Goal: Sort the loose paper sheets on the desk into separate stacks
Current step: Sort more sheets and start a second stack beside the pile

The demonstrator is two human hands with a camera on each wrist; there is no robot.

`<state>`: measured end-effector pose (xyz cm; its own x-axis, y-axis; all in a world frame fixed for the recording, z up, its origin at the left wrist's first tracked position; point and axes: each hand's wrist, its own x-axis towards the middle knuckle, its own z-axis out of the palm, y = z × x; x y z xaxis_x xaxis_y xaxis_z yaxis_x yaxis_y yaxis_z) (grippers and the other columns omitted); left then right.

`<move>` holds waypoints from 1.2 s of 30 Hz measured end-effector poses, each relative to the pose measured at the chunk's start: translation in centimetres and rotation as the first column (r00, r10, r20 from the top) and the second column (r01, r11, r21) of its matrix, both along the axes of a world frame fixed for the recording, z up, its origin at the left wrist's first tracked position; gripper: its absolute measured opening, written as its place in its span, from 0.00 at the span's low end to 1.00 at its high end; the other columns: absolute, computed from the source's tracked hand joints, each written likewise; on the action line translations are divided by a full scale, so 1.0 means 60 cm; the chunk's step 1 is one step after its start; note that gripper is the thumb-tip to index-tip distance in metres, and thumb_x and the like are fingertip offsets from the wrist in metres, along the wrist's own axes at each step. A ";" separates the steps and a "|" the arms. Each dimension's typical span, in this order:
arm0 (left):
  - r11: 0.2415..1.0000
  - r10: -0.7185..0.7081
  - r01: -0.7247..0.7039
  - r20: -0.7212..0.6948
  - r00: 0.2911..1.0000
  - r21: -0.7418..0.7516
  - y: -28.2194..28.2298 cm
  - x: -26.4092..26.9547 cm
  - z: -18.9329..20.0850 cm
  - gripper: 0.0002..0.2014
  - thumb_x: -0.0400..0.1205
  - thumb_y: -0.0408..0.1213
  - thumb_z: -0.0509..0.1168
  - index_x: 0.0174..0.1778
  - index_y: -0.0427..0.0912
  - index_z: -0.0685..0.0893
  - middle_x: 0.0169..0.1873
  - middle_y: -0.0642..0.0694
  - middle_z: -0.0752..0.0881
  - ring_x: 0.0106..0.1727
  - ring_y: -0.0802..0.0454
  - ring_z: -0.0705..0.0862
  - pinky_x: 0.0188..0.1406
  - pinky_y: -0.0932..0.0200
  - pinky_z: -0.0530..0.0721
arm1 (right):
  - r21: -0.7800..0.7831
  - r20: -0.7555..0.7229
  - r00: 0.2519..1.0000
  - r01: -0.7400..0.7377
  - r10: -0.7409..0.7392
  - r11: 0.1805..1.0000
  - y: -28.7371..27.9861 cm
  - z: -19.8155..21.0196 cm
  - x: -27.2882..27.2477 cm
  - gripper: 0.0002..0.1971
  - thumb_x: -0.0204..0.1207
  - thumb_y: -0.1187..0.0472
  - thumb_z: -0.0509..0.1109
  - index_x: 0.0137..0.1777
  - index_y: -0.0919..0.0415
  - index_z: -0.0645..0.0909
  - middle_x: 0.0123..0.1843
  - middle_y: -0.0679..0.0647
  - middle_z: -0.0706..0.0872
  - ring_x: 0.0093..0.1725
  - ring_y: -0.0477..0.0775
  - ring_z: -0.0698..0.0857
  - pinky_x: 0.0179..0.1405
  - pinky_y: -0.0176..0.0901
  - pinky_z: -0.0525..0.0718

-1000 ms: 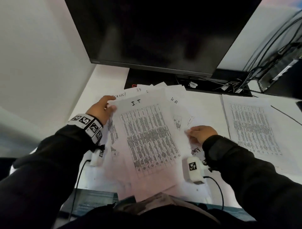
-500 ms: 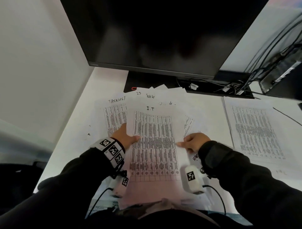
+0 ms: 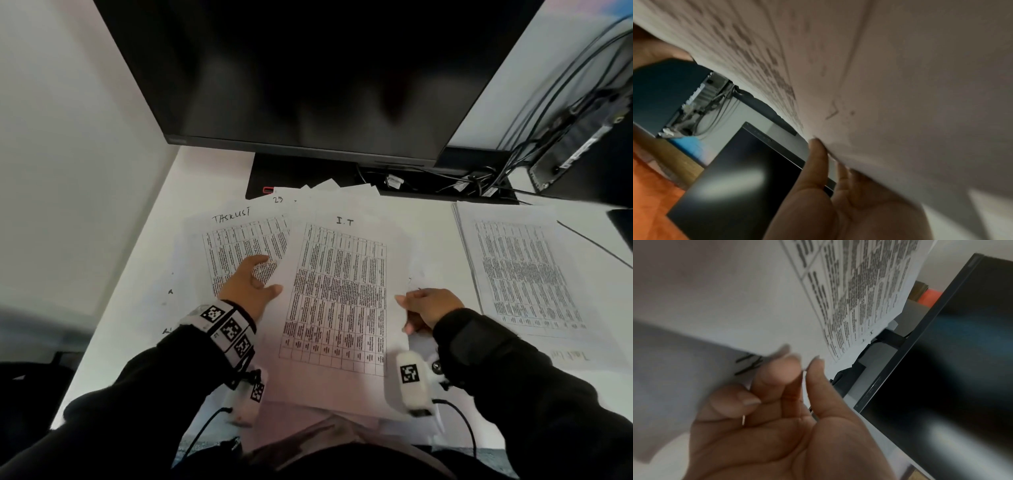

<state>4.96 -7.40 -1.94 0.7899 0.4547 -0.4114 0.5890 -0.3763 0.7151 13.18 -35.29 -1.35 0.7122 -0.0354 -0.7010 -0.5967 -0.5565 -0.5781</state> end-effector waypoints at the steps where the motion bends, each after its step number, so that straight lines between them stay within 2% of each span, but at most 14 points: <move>1: 0.998 0.003 -0.001 -0.030 1.000 0.058 -0.004 0.000 0.001 0.24 0.76 0.42 0.71 0.67 0.54 0.72 0.43 0.47 0.81 0.40 0.51 0.82 0.39 0.58 0.81 | 0.003 -0.011 1.000 0.010 -0.010 1.000 -0.001 0.003 -0.001 0.08 0.75 0.56 0.72 0.43 0.60 0.80 0.17 0.54 0.82 0.24 0.55 0.80 0.31 0.42 0.78; 3: 0.986 -0.006 0.019 -0.078 0.997 0.166 -0.009 0.004 0.003 0.29 0.75 0.46 0.70 0.72 0.48 0.71 0.64 0.41 0.75 0.61 0.45 0.79 0.64 0.48 0.78 | -0.012 0.000 1.000 -0.019 0.019 1.000 0.006 0.005 -0.002 0.11 0.76 0.52 0.71 0.40 0.58 0.79 0.17 0.54 0.81 0.23 0.53 0.78 0.27 0.40 0.75; 4: 0.985 -0.018 0.034 -0.091 0.996 0.169 -0.013 0.007 0.003 0.29 0.76 0.47 0.69 0.73 0.46 0.70 0.69 0.41 0.71 0.66 0.44 0.76 0.68 0.48 0.75 | -0.034 0.016 0.998 -0.064 0.065 0.997 0.011 0.004 -0.002 0.12 0.77 0.50 0.69 0.37 0.57 0.77 0.19 0.54 0.81 0.22 0.51 0.77 0.26 0.39 0.74; 8: 0.991 -0.111 0.101 -0.104 0.988 -0.090 -0.035 0.009 0.008 0.28 0.78 0.45 0.67 0.72 0.42 0.67 0.60 0.50 0.79 0.51 0.53 0.80 0.47 0.59 0.82 | -0.117 0.103 0.960 -0.248 0.260 0.962 0.038 -0.002 -0.007 0.12 0.80 0.52 0.64 0.37 0.56 0.74 0.29 0.48 0.77 0.31 0.51 0.76 0.38 0.40 0.75; 11: 0.981 -0.182 0.169 -0.142 0.973 -0.098 -0.043 0.003 0.007 0.31 0.78 0.49 0.67 0.74 0.42 0.67 0.61 0.47 0.81 0.59 0.45 0.81 0.61 0.48 0.80 | -0.147 0.175 0.931 -0.296 0.320 0.944 0.056 0.006 -0.013 0.05 0.82 0.58 0.62 0.50 0.57 0.78 0.38 0.48 0.80 0.44 0.53 0.78 0.46 0.37 0.73; 14: 0.979 -0.198 0.187 -0.144 0.970 -0.085 -0.032 -0.006 0.011 0.29 0.76 0.56 0.66 0.68 0.42 0.75 0.50 0.51 0.84 0.49 0.53 0.83 0.45 0.59 0.81 | -0.155 0.246 0.907 -0.311 0.341 0.938 0.061 0.024 -0.015 0.11 0.82 0.61 0.62 0.37 0.52 0.71 0.36 0.44 0.75 0.42 0.50 0.74 0.34 0.34 0.68; 17: 0.991 -0.117 0.110 -0.092 0.989 -0.074 -0.013 -0.018 0.023 0.22 0.73 0.56 0.69 0.59 0.51 0.74 0.50 0.58 0.80 0.53 0.54 0.79 0.56 0.55 0.77 | -0.140 0.260 0.880 -0.372 0.397 0.917 0.067 0.038 -0.015 0.15 0.83 0.61 0.61 0.33 0.50 0.68 0.33 0.42 0.72 0.33 0.43 0.71 0.30 0.32 0.65; 19: 0.997 -0.065 0.063 -0.047 0.997 -0.055 0.004 -0.027 0.031 0.19 0.75 0.48 0.71 0.59 0.48 0.77 0.46 0.55 0.81 0.50 0.52 0.80 0.51 0.59 0.74 | -0.083 0.248 0.868 -0.422 0.429 0.903 0.079 0.040 -0.021 0.05 0.82 0.59 0.62 0.48 0.55 0.79 0.44 0.45 0.82 0.43 0.46 0.79 0.44 0.35 0.73; 20: 0.999 -0.044 0.042 -0.036 0.998 -0.032 0.017 -0.031 0.027 0.18 0.75 0.45 0.72 0.58 0.46 0.78 0.45 0.53 0.82 0.49 0.51 0.80 0.49 0.60 0.73 | -0.050 0.251 0.867 -0.433 0.431 0.900 0.086 0.039 -0.024 0.08 0.82 0.58 0.63 0.56 0.56 0.81 0.50 0.46 0.84 0.49 0.49 0.81 0.50 0.38 0.75; 23: 0.996 0.020 -0.012 -0.091 0.996 0.090 0.055 -0.050 0.016 0.15 0.75 0.44 0.72 0.51 0.42 0.78 0.45 0.46 0.83 0.45 0.49 0.79 0.47 0.57 0.73 | -0.047 0.276 0.885 -0.378 0.376 0.925 0.101 0.023 -0.025 0.10 0.82 0.54 0.62 0.56 0.57 0.79 0.48 0.49 0.84 0.47 0.51 0.81 0.41 0.35 0.78; 25: 0.990 0.089 -0.074 -0.127 0.988 0.116 0.080 -0.065 0.005 0.21 0.75 0.47 0.71 0.55 0.35 0.79 0.52 0.42 0.85 0.52 0.44 0.81 0.54 0.53 0.77 | -0.111 0.294 0.928 -0.205 0.229 0.972 0.098 0.015 -0.013 0.13 0.82 0.57 0.60 0.64 0.59 0.76 0.54 0.52 0.82 0.45 0.51 0.80 0.34 0.31 0.74; 28: 0.980 0.163 -0.142 -0.156 0.974 0.139 0.097 -0.083 -0.003 0.33 0.78 0.48 0.67 0.74 0.33 0.69 0.72 0.36 0.74 0.73 0.38 0.72 0.74 0.43 0.68 | -0.160 0.274 0.962 0.054 -0.008 0.986 0.072 0.002 0.011 0.22 0.78 0.60 0.65 0.72 0.61 0.70 0.68 0.59 0.79 0.59 0.61 0.82 0.56 0.40 0.80; 33: 0.988 0.153 -0.153 -0.071 0.986 -0.002 0.078 -0.094 -0.013 0.16 0.82 0.43 0.62 0.64 0.40 0.77 0.58 0.40 0.85 0.60 0.40 0.81 0.62 0.46 0.76 | -0.141 0.101 0.995 -0.013 0.027 0.990 0.063 -0.015 0.015 0.28 0.72 0.55 0.74 0.70 0.64 0.74 0.62 0.60 0.85 0.56 0.62 0.86 0.59 0.52 0.84; 36: 0.989 0.132 -0.135 -0.051 0.990 -0.065 0.064 -0.087 -0.011 0.16 0.82 0.43 0.62 0.63 0.40 0.77 0.58 0.40 0.84 0.61 0.40 0.80 0.59 0.49 0.75 | -0.168 0.190 0.972 -0.107 0.139 0.980 0.068 -0.013 0.012 0.18 0.76 0.60 0.71 0.65 0.64 0.78 0.60 0.58 0.85 0.56 0.60 0.84 0.53 0.40 0.79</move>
<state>-0.27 -3.58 -2.58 0.7031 0.5245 -0.4802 0.6642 -0.2431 0.7069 13.87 -31.19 -2.13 0.8428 -0.0360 -0.5370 -0.3994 -0.7106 -0.5792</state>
